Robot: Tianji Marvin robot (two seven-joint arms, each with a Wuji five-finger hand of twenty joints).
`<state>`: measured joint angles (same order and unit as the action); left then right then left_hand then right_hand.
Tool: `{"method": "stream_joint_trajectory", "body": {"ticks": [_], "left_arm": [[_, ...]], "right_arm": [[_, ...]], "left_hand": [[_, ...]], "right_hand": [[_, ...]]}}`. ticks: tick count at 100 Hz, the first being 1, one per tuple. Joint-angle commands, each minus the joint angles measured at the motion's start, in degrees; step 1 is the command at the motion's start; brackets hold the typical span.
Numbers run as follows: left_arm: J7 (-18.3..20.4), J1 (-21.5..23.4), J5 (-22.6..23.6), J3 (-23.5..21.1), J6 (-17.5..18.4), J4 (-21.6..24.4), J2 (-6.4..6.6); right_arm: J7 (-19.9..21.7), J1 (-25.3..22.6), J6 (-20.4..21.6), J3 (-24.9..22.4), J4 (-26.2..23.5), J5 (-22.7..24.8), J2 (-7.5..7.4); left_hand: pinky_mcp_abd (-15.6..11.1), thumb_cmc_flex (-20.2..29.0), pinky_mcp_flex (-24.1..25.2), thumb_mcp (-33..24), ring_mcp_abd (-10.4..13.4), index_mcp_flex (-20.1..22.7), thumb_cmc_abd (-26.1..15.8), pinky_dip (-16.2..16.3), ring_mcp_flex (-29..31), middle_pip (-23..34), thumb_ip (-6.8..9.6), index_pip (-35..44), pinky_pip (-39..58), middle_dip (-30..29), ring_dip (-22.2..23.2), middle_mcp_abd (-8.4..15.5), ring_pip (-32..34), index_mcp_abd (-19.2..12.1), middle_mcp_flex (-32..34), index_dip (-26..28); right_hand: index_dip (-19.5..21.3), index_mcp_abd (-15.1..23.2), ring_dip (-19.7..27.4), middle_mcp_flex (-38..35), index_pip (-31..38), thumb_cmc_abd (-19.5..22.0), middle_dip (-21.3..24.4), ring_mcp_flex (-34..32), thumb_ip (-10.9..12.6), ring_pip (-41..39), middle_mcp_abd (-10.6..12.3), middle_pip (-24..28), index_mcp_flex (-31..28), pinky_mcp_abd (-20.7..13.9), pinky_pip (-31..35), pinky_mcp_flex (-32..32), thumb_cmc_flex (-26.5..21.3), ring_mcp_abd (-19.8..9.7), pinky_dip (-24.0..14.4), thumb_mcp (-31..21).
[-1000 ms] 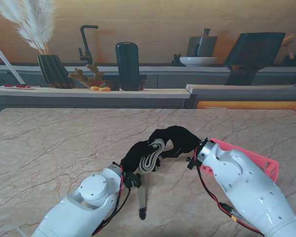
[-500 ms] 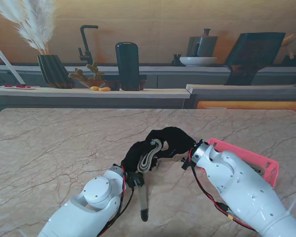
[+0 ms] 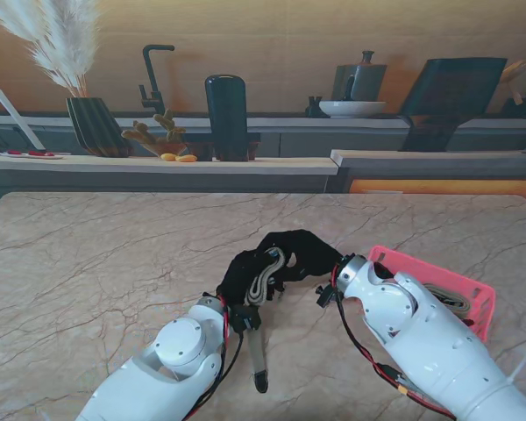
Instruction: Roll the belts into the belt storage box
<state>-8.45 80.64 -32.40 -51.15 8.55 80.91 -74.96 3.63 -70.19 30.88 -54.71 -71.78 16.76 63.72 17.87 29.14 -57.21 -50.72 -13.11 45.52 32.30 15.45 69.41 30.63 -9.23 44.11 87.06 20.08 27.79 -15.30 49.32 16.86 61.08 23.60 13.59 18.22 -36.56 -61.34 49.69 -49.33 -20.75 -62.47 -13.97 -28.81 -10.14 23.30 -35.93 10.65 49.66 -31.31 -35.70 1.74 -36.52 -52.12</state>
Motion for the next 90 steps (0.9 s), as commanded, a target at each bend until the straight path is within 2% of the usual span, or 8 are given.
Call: {"method": "stream_joint_trajectory", "body": {"ticks": [1, 25, 42, 55, 60, 61, 68, 90], "left_arm": [[0.23, -0.98, -0.32, -0.08, 0.61, 2.08, -1.31], [-5.33, -1.15, 3.34, 1.00, 1.64, 1.50, -2.48], [-4.92, -1.16, 5.24, 0.45, 1.39, 1.07, -2.04], [-1.23, -1.07, 5.15, -0.65, 0.06, 0.98, -0.98], [0.95, -1.06, 4.60, -1.09, -0.56, 0.91, -0.48], [1.38, -1.07, 4.44, -1.17, -0.67, 0.88, -0.39], [4.32, -0.97, 2.77, -1.78, -1.79, 0.91, 0.19], [8.11, -1.10, 0.25, -2.32, -2.90, 0.60, 0.76]], "right_arm": [[-0.26, -1.82, 0.77, 1.30, -1.12, 1.90, 0.86], [-1.36, -2.83, -0.90, 0.70, -2.23, 0.59, 1.39], [-2.42, -4.48, -2.32, -1.75, -4.63, 1.95, 1.28], [-0.56, -5.77, -3.81, -4.12, -7.53, 1.15, 0.74], [0.23, -6.02, -4.11, -4.86, -8.38, 1.07, 0.49], [0.35, -6.04, -4.11, -5.00, -8.52, 1.14, 0.43], [1.19, -6.17, -4.18, -5.93, -9.51, 2.22, 0.02], [5.91, -5.98, -4.77, -7.91, -11.93, 2.91, -1.33]], "left_hand": [[0.33, 1.99, -0.29, -0.42, 0.13, -2.16, -3.72, -1.03, -0.12, -1.31, 0.74, -6.88, -0.03, -0.59, -0.51, 0.65, -0.76, -6.96, 0.14, -0.78], [1.23, -4.92, 0.50, -0.50, -0.27, -7.49, 3.57, -1.76, -3.67, 1.71, -0.58, -7.18, -1.76, 1.43, 1.72, 2.96, 2.09, -9.74, -2.97, -0.23], [2.56, -2.99, 17.51, 12.30, -2.45, -16.60, -0.88, 6.53, -18.83, -4.70, 0.61, -14.68, -12.58, 2.21, 5.11, 5.21, -6.03, -12.09, -13.46, -0.16], [3.14, 0.81, 30.91, 23.20, -2.87, -16.44, -6.29, 10.95, -26.97, -8.11, 2.41, -17.36, -24.10, 2.09, 3.58, 4.96, -14.74, -12.32, -15.81, 0.55], [3.97, 3.23, 34.18, 29.29, -3.51, -14.69, -9.60, 12.27, -28.13, -9.01, 3.17, -17.90, -26.44, 1.97, 3.53, 4.83, -16.18, -12.31, -15.20, 1.39], [4.24, 5.61, 34.51, 34.61, -3.74, -14.20, -11.50, 12.75, -28.14, -9.20, 3.88, -18.38, -26.58, 2.04, 3.57, 4.64, -16.29, -12.24, -14.91, 1.65], [4.47, 13.59, 35.04, 50.39, -4.60, -12.19, -18.14, 13.71, -27.60, -9.44, 5.97, -19.25, -26.22, 2.04, 3.53, 3.47, -16.08, -11.69, -13.39, 2.09], [4.89, 15.73, 29.01, 51.54, -6.20, -6.57, -18.90, 16.24, -21.58, -5.61, 6.51, -16.85, -18.76, 3.16, 4.41, 2.11, -9.01, -9.70, -6.71, 3.31]], "right_hand": [[1.64, 2.63, 0.09, -7.58, 10.13, 7.82, 0.81, 1.03, 0.88, -0.60, 11.66, 4.31, -9.84, 0.77, 0.46, 0.59, -2.28, -2.97, -1.31, -1.06], [0.11, 1.92, -1.25, -11.32, 12.56, 8.63, 0.45, -0.25, 1.50, -3.19, 10.95, 5.71, -15.17, 2.28, 0.34, 1.25, -4.21, -1.74, -1.63, -2.18], [0.64, 2.77, -1.25, -11.47, 12.85, 7.83, 0.45, 0.30, 1.96, -3.24, 11.11, 5.86, -15.65, 3.54, -0.37, 2.52, -3.57, -1.60, -1.41, -4.03], [0.87, 2.53, -1.05, -11.43, 12.81, 7.80, 0.38, 0.83, 2.13, -2.85, 10.87, 5.86, -15.55, 3.69, -0.76, 3.04, -3.70, -1.34, -1.21, -4.15], [0.95, 2.39, -0.98, -11.31, 12.78, 7.78, 0.36, 1.01, 2.17, -2.72, 10.71, 5.80, -15.55, 3.71, -0.85, 3.17, -3.81, -1.15, -1.17, -4.04], [0.96, 2.38, -0.97, -11.28, 12.77, 7.77, 0.37, 1.01, 2.20, -2.71, 10.73, 5.78, -15.56, 3.71, -0.85, 3.16, -3.88, -1.14, -1.16, -4.06], [1.04, 2.39, -0.91, -11.34, 12.64, 7.68, 0.29, 1.01, 2.34, -2.65, 10.70, 5.81, -15.53, 3.65, -0.80, 3.04, -3.88, -1.17, -1.15, -3.97], [1.32, 1.55, -0.80, -11.31, 12.32, 7.52, 0.16, 1.13, 2.75, -2.55, 10.45, 5.64, -15.70, 3.90, -0.77, 3.10, -4.21, -0.87, -1.06, -3.85]]}}
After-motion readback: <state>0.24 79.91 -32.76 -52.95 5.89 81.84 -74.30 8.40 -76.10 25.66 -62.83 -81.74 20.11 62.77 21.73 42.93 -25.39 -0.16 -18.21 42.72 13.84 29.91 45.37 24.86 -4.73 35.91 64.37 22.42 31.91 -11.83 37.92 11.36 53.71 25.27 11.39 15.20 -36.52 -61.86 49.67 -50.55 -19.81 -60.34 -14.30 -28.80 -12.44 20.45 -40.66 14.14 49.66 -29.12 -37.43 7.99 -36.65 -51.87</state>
